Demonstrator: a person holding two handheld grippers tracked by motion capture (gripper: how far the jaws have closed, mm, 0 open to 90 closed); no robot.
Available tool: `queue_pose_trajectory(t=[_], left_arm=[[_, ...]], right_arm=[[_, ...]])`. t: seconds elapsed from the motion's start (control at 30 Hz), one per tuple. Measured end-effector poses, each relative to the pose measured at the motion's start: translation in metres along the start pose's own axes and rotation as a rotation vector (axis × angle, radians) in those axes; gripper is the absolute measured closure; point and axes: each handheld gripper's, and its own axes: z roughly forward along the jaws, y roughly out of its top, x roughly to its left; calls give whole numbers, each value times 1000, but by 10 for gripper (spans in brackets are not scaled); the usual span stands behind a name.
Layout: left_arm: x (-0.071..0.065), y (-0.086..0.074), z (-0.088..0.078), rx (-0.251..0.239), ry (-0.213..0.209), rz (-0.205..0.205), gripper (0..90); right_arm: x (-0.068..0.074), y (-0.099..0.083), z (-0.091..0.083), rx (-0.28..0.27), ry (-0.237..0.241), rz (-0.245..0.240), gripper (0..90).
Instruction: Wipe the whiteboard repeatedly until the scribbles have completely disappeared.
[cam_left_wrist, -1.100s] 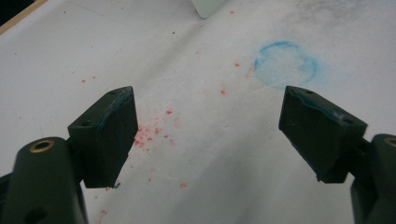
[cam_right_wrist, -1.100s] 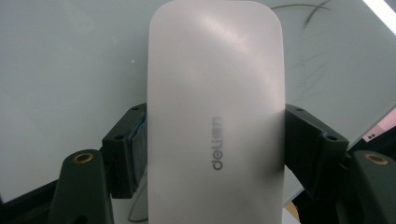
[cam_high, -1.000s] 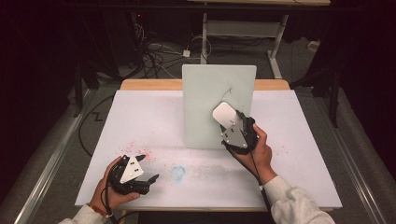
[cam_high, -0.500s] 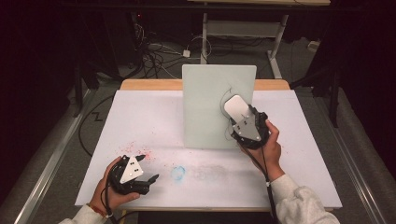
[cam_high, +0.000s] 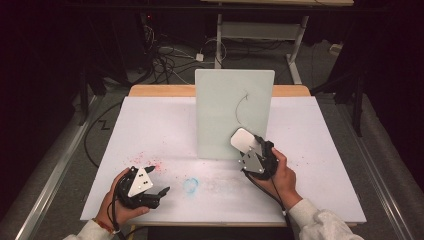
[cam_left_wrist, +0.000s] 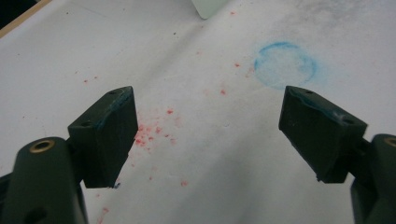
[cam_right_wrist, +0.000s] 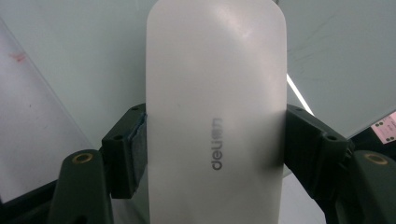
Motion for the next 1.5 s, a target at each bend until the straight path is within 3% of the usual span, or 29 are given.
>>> queue_pose_trajectory(t=[0.1,0.2,0.37,0.47,0.6,0.7,0.83,1.1,1.23,1.37,1.5], left_arm=[[0,0,0,1,0,2,189],[0,0,0,1,1,1,189],[0,0,0,2,0,3,189],[0,0,0,1,1,3,189],[0,0,1,4,-1,4,189],[0,0,1,3,-1,1,189],[0,1,1,4,-1,4,189],[0,2,3,7,-1,6,189],[-1,2,2,6,-1,5,189],[0,1,2,7,1,6,189],[0,0,0,7,5,1,189]], right_arm=[[-3,-1,-1,7,18,3,312],[-11,-1,-2,3,-12,23,313],[-30,-2,-3,-3,-66,100,312],[-34,-4,-4,1,-67,125,313],[-24,-8,-4,22,-20,85,312],[-11,-12,-5,54,28,13,312],[2,-14,-4,74,64,-39,312],[16,-3,1,84,52,-166,311],[25,-2,4,69,14,-242,311],[26,-3,3,77,24,-262,312],[16,-11,0,109,32,-279,312]])
